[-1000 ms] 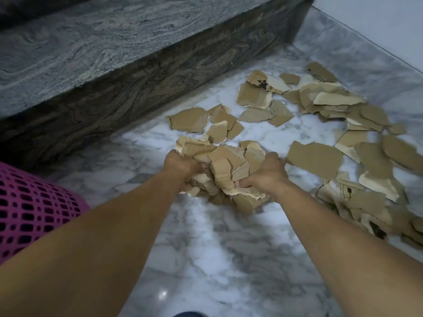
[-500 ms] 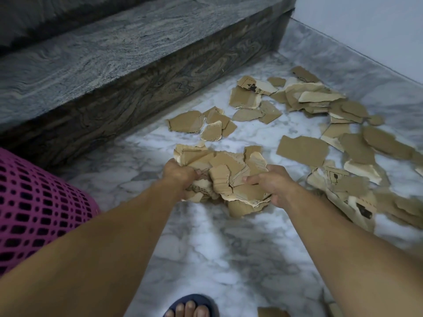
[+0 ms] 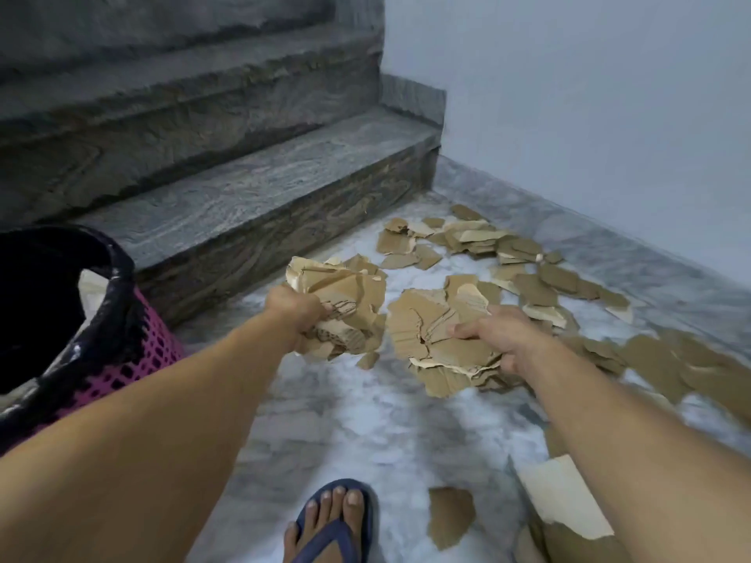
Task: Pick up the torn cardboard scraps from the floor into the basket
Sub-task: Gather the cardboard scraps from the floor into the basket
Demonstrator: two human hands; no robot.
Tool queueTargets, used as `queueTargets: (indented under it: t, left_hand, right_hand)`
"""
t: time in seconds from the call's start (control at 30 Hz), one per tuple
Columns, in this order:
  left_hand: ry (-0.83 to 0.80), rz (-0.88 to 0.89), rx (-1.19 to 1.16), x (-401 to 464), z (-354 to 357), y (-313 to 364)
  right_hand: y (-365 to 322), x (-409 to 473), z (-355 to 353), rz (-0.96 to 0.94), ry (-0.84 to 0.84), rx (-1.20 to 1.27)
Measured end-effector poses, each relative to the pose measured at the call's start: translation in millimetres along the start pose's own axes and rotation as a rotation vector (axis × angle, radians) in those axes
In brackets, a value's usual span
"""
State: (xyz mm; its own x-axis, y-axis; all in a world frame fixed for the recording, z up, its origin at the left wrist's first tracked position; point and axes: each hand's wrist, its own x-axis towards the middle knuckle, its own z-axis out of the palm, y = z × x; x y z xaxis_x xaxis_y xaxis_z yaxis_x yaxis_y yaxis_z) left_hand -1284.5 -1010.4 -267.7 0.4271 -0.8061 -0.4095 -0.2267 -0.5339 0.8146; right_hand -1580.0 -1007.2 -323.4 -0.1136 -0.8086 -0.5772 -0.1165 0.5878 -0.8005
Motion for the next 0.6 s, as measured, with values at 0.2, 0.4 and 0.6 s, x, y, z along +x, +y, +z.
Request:
queueTargets:
  t: [0.2, 0.4, 0.6]
  left_hand:
    - [0.041, 0.115, 0.071, -105.3, -105.3, 61.9]
    - [0.103, 0.220, 0.095, -173.7, -217.6, 93.3]
    - [0.217, 0.124, 0.044, -174.6, -324.3, 58.0]
  right_hand:
    - [-89.7, -174.6, 11.3, -0.087, 0.007, -0.140]
    - [-158.3, -279.2, 59.5, -0.172, -0.014, -0.184]
    - [-188.5, -313.0, 170.4, -0.291, -0.094, -0.202]
